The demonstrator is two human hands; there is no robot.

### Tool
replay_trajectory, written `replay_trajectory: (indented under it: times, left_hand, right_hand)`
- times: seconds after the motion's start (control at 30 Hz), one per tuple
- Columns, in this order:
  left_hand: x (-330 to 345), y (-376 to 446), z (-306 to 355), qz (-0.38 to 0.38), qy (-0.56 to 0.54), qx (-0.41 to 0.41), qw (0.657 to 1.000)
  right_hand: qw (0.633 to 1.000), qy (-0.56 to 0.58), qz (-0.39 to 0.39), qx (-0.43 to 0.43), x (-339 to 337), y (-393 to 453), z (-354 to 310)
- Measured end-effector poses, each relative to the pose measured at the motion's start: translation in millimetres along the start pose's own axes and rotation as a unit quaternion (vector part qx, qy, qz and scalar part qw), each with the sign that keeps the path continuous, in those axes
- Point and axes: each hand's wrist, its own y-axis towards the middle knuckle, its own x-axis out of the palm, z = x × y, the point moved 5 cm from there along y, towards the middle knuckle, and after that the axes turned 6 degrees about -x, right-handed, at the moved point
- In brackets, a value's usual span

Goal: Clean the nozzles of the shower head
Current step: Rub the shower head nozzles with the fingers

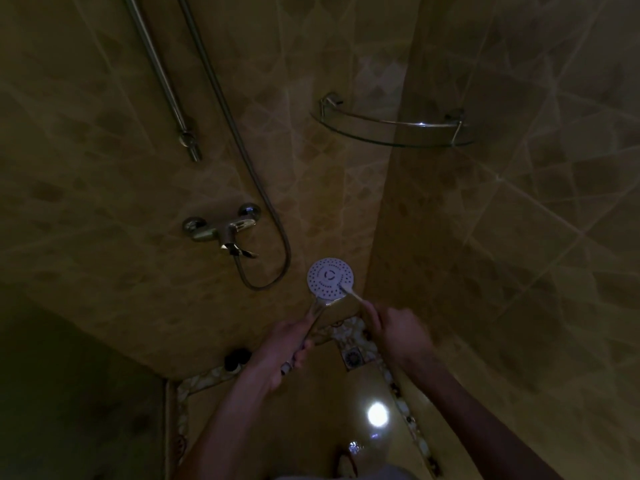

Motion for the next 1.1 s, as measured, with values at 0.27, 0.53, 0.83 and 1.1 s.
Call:
replay_trajectory:
  times: [0.27,0.53,0.83,1.1]
  left_hand:
    - [15.2,-0.5,9.1,0.018,0.009,0.007,1.000]
    - [21.0,2.9,13.1,0.038,0.017,-0.001,0.999]
    - [25.9,5.7,16.5,0.048,0.022,0.001,0.999]
    - [27.9,6.3,17.8,0.061,0.036,0.013,0.997]
  right_hand:
    - [0.997,0.001,0.080,0.024,-27.8,35.1,22.4]
    - [0.997,-0.011,0.023,-0.077,5.2,10.7,-2.3]
    - [0.993,0.117,-0.001,0.005,10.1,42.4,21.1]
    - [0.991,0.124,-0.047,0.004,14.4,49.1,28.3]
